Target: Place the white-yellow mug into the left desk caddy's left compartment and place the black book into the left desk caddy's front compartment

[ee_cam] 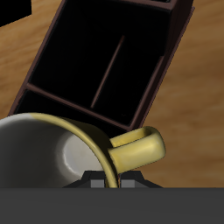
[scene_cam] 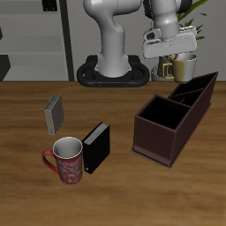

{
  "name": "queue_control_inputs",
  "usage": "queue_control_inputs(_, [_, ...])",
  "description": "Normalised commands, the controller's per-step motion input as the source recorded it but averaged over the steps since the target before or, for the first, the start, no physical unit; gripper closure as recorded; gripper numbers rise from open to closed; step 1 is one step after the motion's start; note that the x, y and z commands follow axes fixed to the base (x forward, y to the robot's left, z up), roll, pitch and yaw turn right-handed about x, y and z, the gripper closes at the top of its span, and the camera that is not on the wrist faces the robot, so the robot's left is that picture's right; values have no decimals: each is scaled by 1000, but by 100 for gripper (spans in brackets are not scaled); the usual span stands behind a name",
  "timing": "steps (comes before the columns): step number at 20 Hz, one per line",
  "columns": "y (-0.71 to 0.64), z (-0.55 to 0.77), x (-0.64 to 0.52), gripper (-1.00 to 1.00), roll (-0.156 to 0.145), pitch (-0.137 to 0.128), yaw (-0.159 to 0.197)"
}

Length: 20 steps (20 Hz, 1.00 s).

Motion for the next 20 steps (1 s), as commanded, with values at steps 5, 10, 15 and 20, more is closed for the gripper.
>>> queue_control_inputs(5, [98,-141,-13,100,38,10,-23])
queue_control_inputs(10, [92,-211,77,100,31,40,-23])
queue_control_inputs(15, [63,-166,40,100,15,19,-22])
queue_control_inputs(20, [3,-176,18,100,3,26,-14])
